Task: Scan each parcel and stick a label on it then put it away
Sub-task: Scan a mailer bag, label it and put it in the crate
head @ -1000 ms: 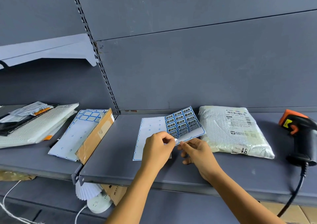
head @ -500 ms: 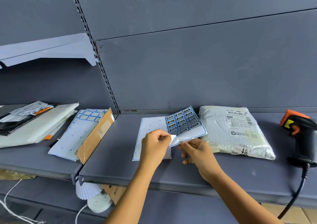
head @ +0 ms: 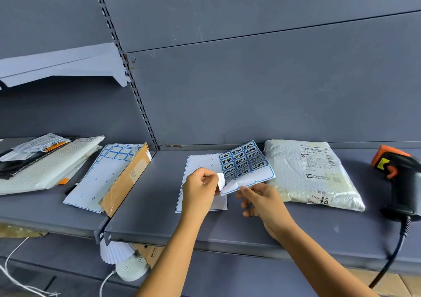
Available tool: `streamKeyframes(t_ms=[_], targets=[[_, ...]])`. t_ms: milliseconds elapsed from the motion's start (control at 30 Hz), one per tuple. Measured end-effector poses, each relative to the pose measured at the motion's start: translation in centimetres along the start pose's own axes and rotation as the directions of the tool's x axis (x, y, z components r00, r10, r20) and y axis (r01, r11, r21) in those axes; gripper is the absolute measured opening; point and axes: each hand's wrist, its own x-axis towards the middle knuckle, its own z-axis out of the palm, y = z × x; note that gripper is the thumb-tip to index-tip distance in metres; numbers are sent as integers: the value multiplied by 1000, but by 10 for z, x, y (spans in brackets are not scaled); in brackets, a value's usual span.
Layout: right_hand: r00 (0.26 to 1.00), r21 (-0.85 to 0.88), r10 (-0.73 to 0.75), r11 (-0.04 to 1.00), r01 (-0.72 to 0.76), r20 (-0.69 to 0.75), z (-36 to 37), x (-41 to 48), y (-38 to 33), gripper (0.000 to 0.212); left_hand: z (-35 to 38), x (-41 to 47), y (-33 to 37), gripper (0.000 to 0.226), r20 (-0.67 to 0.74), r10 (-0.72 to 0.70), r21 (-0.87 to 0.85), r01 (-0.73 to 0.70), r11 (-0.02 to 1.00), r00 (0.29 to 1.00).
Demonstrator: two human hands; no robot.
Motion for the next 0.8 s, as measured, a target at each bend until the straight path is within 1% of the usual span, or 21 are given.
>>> streamKeyframes(t_ms=[133, 167, 233, 300, 367, 400, 433, 467, 500, 533, 567, 600, 633, 667, 733, 800], targets=[[999, -9, 41, 999, -41, 4, 1, 1, -2, 18, -2, 0, 4, 16, 21, -66, -163, 69, 984, 998], [998, -15, 68, 998, -68, 14, 1, 0, -4, 19, -3, 1, 5, 15, 26, -68, -182, 72, 981, 997], [986, -30, 152, 988, -151, 63, 1, 1, -10, 20, -4, 2, 4, 14, 22, -47, -162, 50, 985, 999], [950, -58, 273, 962, -267, 152, -1, 2, -19, 22, -6, 2, 4, 17, -12, 21, -93, -22, 995, 1000], [873, -205, 404, 911, -358, 273, -6, -3, -26, 27, -7, 1, 5, 21, -46, 141, 37, -139, 990, 989], [832, -300, 449, 884, -359, 326, -8, -6, -29, 29, -6, -1, 7, 22, -53, 201, 111, -195, 975, 978], [809, -365, 464, 869, -335, 360, -10, -10, -31, 29, -6, -3, 10, 21, -59, 264, 171, -251, 953, 963], [820, -373, 441, 876, -306, 364, -12, -12, -34, 27, -3, -6, 13, 20, -64, 333, 220, -313, 924, 941], [861, -327, 387, 902, -280, 330, -13, -13, -38, 24, -1, -7, 15, 17, -77, 417, 275, -383, 882, 906], [912, -240, 318, 936, -258, 258, -15, -12, -42, 21, 1, -7, 17, 14, -82, 514, 342, -461, 819, 854], [953, -133, 251, 964, -230, 171, -18, -10, -47, 18, 5, -7, 17, 13, -73, 613, 414, -535, 736, 787], [975, -43, 199, 980, -195, 96, -22, -8, -53, 17, 10, -6, 17, 14, -55, 698, 477, -596, 646, 714], [985, 11, 165, 986, -165, 44, -27, -7, -58, 16, 16, -6, 16, 15, -29, 763, 527, -639, 560, 645], [989, 28, 144, 989, -144, 16, -32, -8, -63, 16, 22, -6, 16, 14, -5, 816, 565, -672, 479, 577], [991, 21, 133, 991, -132, -20, -43, -11, -68, 19, 35, -10, 22, 11, 40, 892, 600, -725, 339, 450], [988, 28, 153, 988, -152, -38, -51, -14, -69, 18, 48, -13, 27, 13, 77, 930, 613, -753, 240, 360]])
